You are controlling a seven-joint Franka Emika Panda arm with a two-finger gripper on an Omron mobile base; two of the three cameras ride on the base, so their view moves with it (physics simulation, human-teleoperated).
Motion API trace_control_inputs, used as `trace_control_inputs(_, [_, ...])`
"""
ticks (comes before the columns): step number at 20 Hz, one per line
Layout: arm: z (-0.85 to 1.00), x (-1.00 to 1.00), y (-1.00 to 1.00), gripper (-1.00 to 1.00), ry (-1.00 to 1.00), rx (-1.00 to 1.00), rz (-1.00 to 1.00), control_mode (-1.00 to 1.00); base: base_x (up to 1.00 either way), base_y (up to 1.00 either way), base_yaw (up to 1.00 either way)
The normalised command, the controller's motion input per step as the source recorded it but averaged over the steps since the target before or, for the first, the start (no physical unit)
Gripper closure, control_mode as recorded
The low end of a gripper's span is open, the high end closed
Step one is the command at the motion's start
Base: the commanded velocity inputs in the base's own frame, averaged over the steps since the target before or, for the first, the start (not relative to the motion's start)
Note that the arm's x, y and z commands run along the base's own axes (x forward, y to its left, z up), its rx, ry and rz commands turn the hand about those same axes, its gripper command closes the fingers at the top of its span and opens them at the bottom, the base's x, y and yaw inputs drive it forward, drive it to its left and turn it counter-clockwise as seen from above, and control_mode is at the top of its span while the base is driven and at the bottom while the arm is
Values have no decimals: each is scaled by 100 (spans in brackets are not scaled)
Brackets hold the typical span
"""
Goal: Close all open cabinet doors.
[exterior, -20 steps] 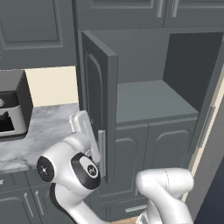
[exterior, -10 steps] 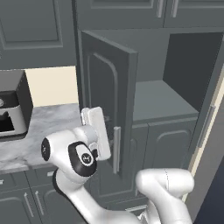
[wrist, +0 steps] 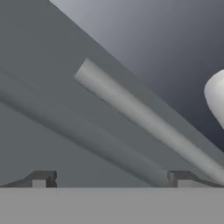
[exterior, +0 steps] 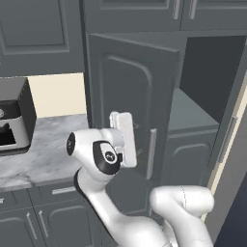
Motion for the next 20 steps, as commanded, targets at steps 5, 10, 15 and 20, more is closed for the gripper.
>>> trace_control_inputs(5, [-17,51,-55,-100,-1,9,-1,-100,0,0,0])
trace_control_inputs(10, [-13,68,-51,-100,0,12,9,-100,0,0,0])
trace_control_inputs(15, [-21,72,-41,-100,0,15,13,-100,0,0,0])
trace_control_inputs(20, [-28,82,-30,-100,1,14,16,-100,0,0,0])
